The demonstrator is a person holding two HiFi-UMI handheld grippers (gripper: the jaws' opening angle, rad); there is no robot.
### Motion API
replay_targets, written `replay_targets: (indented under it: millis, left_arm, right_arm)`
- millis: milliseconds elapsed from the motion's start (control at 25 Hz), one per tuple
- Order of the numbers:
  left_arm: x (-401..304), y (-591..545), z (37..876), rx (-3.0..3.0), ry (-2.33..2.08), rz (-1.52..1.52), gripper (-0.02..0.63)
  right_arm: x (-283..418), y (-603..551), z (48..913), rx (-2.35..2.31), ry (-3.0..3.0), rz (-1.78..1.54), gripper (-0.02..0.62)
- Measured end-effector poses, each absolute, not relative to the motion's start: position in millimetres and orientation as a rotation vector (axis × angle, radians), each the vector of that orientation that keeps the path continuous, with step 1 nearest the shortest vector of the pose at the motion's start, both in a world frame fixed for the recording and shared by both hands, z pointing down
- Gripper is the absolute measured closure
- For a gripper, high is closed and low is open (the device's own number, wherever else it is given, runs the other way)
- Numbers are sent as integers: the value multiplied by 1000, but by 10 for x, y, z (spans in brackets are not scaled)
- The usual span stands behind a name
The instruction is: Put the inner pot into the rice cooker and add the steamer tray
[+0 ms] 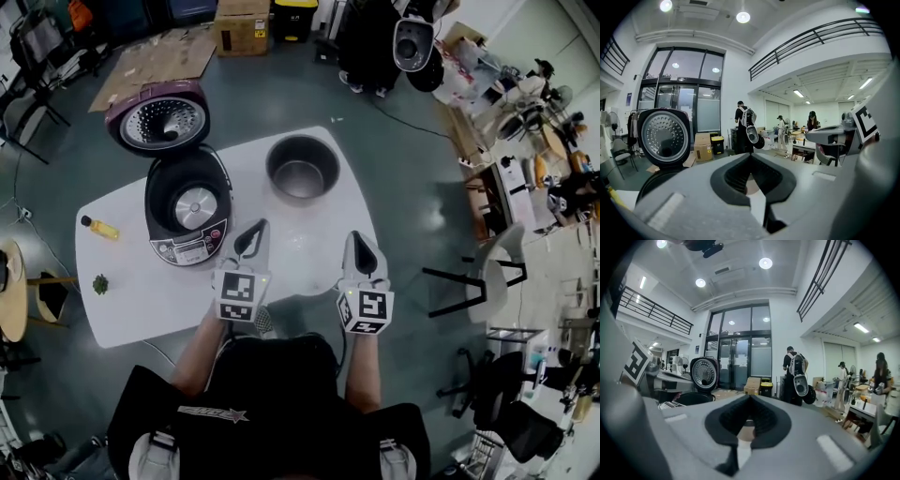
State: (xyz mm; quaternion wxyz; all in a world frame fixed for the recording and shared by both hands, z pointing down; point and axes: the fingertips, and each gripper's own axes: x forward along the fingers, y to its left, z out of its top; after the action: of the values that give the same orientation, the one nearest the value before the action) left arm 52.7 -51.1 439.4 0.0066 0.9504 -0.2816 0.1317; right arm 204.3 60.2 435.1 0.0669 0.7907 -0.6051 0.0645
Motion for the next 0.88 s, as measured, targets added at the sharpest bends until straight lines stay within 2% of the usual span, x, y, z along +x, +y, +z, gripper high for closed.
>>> replay_targets:
  millis: [440,880]
  left_arm:
    - [736,-741,4523,2977,-836,414,595]
    - [1064,-1061,4695,2861,-992,484,595]
  right_arm:
    - [2171,382,4525,2395,-1783,232,592]
    - [2666,-92,4723,2268,-1885,296,592]
